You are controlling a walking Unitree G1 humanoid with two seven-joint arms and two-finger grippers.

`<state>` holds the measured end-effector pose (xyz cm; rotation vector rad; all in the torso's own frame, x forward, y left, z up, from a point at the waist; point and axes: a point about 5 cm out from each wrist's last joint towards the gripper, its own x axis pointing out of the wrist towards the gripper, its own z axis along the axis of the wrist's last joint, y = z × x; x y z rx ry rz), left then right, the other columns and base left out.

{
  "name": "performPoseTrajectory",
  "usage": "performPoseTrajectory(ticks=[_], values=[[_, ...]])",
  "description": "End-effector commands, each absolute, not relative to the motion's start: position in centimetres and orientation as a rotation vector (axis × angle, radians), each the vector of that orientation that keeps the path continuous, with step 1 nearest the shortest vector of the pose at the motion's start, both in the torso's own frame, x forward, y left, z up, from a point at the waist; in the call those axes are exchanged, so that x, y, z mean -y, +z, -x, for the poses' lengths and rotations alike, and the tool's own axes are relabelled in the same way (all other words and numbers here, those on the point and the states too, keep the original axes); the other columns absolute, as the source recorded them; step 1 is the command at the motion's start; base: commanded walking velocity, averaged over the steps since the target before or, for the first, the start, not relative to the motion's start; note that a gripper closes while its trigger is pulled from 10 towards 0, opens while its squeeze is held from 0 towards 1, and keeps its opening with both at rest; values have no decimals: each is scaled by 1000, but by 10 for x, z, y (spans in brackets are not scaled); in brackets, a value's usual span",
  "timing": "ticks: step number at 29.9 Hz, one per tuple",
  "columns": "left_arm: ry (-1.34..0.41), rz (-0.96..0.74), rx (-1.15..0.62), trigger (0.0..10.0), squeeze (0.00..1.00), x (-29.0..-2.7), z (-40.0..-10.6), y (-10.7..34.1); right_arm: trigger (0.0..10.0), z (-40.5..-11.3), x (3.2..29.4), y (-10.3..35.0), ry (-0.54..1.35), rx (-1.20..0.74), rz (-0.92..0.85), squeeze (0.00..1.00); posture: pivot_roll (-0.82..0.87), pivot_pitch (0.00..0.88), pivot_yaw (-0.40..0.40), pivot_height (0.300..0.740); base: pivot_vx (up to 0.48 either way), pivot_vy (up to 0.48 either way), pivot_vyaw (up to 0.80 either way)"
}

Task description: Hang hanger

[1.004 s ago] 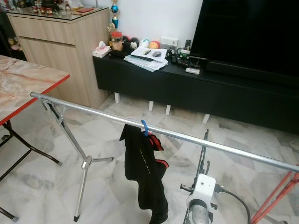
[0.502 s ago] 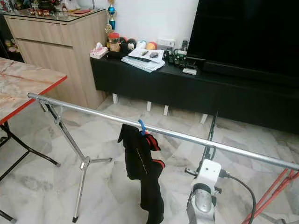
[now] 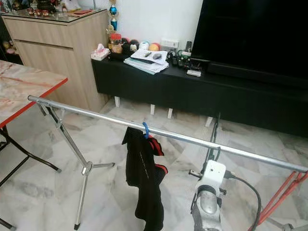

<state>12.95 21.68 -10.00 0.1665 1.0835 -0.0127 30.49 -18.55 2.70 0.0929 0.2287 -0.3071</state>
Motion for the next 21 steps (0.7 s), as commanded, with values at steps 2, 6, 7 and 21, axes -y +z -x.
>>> performPoseTrajectory(ticks=[2,6,7,21], values=[[-41,-166,-1105,10000,0,-212,-125,-102,10000,-310,186,30,-301,-235,-96,0,83,17,-43,740,0,0,0],[-40,-165,-1104,10000,0,-212,-125,-102,10000,-311,186,32,-291,-232,-96,0,84,18,-44,740,0,0,0],[-40,-165,-1104,10000,0,-212,-125,-102,10000,-312,186,32,-289,-232,-96,0,84,18,-44,740,0,0,0],[-50,-160,-1110,10000,0,-212,-125,-103,10000,-316,183,28,-244,-321,-81,0,86,20,-41,740,0,0,0]])
